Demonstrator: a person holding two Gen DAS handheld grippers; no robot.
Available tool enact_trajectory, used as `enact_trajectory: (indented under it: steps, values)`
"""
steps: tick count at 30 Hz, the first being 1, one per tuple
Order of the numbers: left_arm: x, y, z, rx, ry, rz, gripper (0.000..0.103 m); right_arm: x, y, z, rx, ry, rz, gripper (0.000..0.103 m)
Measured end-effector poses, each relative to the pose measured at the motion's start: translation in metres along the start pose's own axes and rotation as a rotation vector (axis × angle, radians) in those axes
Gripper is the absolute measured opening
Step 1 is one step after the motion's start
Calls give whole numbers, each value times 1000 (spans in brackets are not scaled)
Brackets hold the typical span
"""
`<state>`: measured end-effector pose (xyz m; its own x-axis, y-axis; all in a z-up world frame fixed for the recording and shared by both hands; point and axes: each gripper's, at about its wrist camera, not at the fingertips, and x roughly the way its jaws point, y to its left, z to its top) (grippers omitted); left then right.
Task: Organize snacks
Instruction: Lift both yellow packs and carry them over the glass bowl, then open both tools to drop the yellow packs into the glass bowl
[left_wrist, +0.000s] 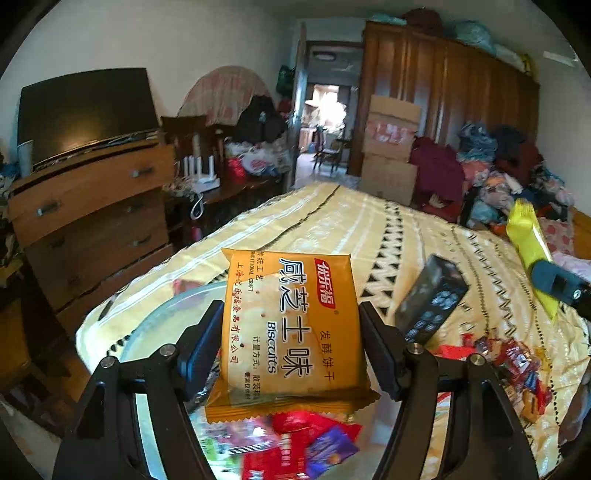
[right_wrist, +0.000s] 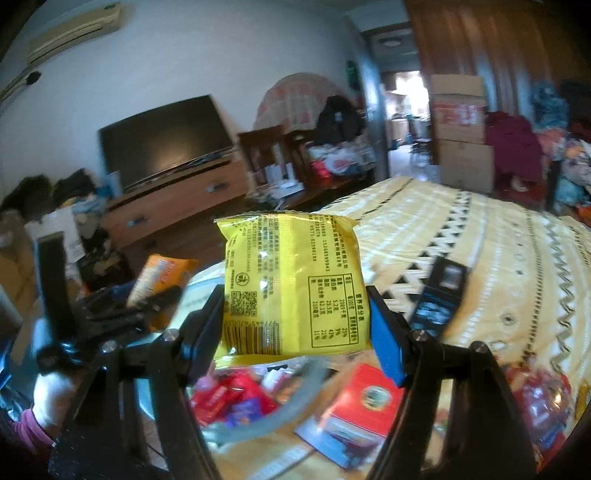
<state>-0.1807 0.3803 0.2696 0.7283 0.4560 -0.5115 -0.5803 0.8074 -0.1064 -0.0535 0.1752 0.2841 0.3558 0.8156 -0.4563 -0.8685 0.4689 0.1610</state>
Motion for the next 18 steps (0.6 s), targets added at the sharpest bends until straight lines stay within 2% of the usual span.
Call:
enact_trajectory:
  steps: [6,18]
  values:
    - [12,23,-2,-12,45,50,73,35,29,6,-52,85,86,72]
    - [40,41,-15,-17,142,88,73,82,51,-3,-52,206,143,72]
